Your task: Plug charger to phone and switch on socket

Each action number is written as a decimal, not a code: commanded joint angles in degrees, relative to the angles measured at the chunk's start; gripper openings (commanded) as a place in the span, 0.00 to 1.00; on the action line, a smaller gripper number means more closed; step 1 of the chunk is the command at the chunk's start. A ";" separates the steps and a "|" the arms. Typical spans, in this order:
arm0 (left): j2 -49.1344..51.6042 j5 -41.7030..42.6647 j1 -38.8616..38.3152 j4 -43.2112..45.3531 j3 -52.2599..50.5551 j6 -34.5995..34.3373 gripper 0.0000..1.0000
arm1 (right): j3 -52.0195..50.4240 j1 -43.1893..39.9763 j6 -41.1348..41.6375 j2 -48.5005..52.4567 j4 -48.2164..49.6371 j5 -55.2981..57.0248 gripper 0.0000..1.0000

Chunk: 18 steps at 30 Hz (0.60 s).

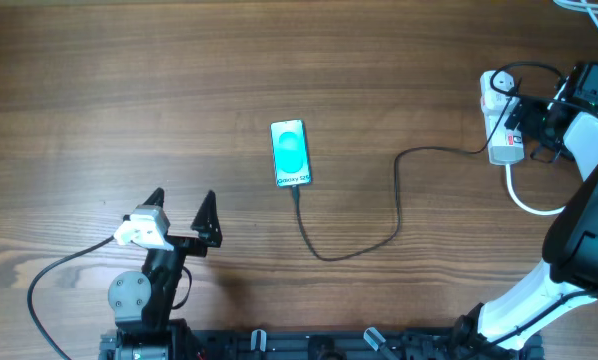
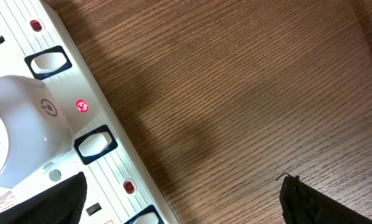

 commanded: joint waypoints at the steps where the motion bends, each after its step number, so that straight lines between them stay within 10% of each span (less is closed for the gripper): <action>1: -0.59 -3.61 -0.24 -0.76 -0.17 2.40 1.00 | -0.42 -0.09 -0.35 -0.81 0.17 0.76 1.00; 18: -0.52 -3.43 -0.24 -0.52 -0.17 3.45 0.99 | -0.42 -0.09 -0.33 -0.81 0.17 0.76 1.00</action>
